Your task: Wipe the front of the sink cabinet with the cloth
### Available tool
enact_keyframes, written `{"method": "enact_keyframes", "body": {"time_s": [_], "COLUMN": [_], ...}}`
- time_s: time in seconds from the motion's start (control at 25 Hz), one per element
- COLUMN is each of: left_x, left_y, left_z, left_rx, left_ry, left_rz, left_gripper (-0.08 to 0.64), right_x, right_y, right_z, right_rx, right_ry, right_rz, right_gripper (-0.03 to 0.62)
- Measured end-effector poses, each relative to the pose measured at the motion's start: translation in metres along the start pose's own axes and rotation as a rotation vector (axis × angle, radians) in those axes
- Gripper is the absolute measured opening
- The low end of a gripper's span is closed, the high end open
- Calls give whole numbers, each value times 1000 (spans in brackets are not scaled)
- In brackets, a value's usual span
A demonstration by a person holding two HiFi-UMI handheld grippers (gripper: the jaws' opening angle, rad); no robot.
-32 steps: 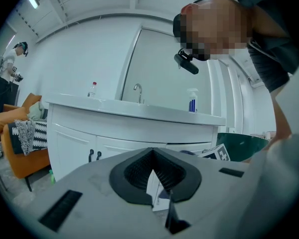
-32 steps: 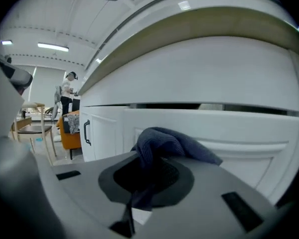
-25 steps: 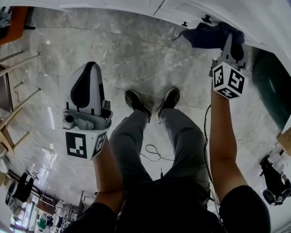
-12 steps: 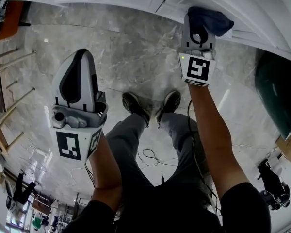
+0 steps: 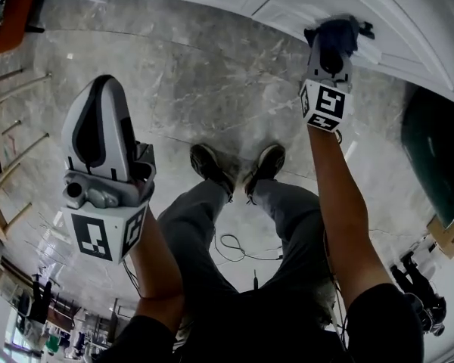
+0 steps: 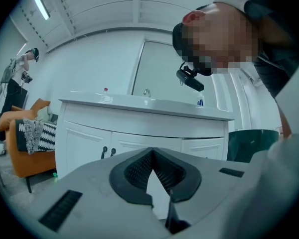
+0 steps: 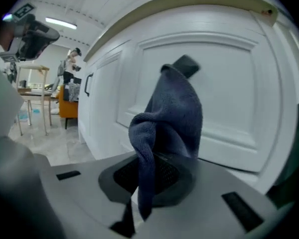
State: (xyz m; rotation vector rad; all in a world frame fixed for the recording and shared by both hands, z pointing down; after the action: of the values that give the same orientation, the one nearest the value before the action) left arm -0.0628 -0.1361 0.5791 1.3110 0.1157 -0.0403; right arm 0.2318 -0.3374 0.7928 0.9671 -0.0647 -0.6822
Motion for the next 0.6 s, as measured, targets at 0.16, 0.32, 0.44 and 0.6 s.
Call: {"method": "enact_keyframes", "body": {"time_s": [0.16,0.32,0.44,0.6], "left_x": [-4,-3,-6,-12], "left_y": [6,5,7,9], "left_z": [4,8,8,7], "left_rx": [-10,-1,6,6], "left_ry": [4,12,15,15], "left_rz": [3,10,-10,-28], "left_gripper": [3,3,3,3], "right_x": [-82,-81,-16,63], "right_y": [2,18,40,81], "right_z": [60,76,42,13], "right_rx": [-81,-116,-108,-176], "right_ry": [-187,-178,-26,141], "right_rz": [-12,86,208,250], "right_gripper": [28,28,28,28]}}
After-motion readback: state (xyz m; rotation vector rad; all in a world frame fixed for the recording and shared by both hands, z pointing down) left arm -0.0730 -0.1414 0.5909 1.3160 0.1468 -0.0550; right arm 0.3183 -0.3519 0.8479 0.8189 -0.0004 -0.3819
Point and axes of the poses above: the fingertips, and each gripper's own axes: z forward along the fingers, x to its right, y out of its underside, the point moved 5 cm from there along -z, backward along the fingers, and after that the axes turned 14 degrees about -x, right-handed, at the moved point
